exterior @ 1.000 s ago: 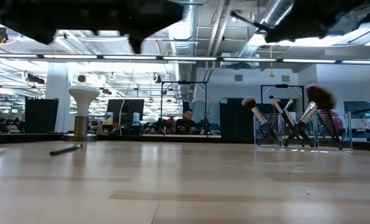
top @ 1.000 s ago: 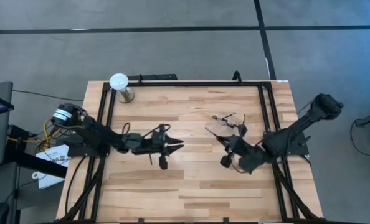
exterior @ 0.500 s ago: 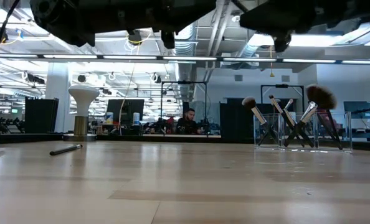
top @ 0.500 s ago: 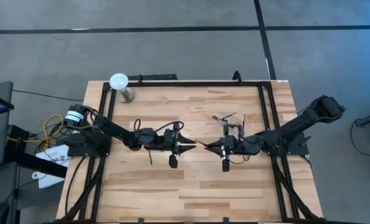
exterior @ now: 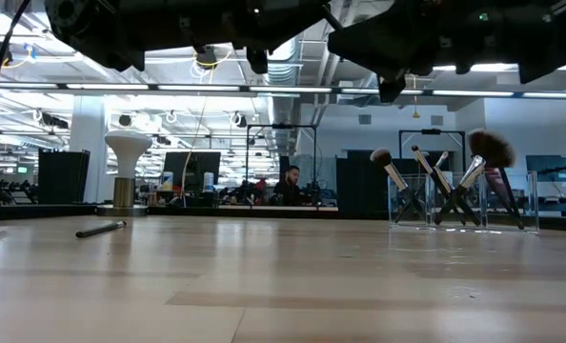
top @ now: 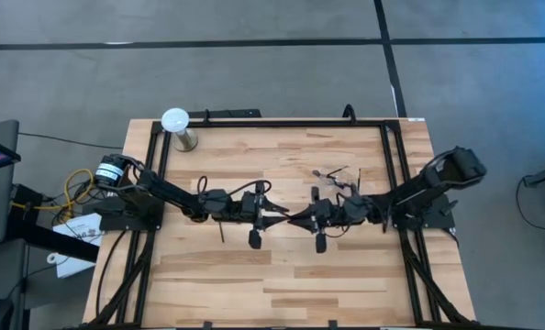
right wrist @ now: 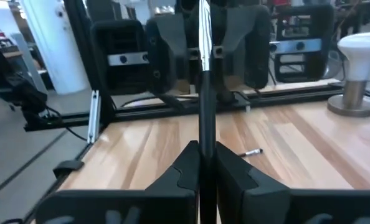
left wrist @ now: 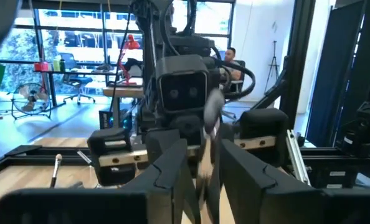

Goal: Pick & Place Makeup Supplies
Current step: Put the black makeup brush into the transparent organizer

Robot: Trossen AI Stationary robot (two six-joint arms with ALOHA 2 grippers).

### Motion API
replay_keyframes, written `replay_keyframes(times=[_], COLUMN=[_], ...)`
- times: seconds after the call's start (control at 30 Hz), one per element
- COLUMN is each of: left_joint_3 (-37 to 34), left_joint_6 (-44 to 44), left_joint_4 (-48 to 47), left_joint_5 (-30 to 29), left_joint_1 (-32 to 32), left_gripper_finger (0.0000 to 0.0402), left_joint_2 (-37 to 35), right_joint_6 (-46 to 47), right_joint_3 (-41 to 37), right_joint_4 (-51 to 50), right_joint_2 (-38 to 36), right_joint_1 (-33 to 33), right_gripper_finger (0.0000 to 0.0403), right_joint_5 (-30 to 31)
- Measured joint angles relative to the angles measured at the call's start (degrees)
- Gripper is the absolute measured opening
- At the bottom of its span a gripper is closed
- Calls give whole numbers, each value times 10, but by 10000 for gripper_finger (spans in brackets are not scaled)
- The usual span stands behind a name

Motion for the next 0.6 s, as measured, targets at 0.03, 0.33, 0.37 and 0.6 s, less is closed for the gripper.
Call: replay_keyframes(times=[0.03, 0.33, 0.37, 0.6], left_joint_3=[0, 0, 0, -1], left_joint_6=[0, 0, -1, -17], left_joint_4=[0, -2, -3, -2], left_joint_5=[-1, -1, -1, -21], left_joint_1=[0, 0, 0, 1], left_gripper_finger=[92, 22, 21, 27], left_joint_2=[0, 0, 1, 1], right_joint_6=[0, 0, 0, -28], right_joint_3=[0, 0, 0, 0], right_joint_4=[1, -10, -15, -57], right_joint_2=[3, 0, 0, -16], right_joint_1=[-2, -3, -3, -2], right_gripper_finger=[17, 24, 29, 70], right_joint_5=[-4, -13, -12, 60])
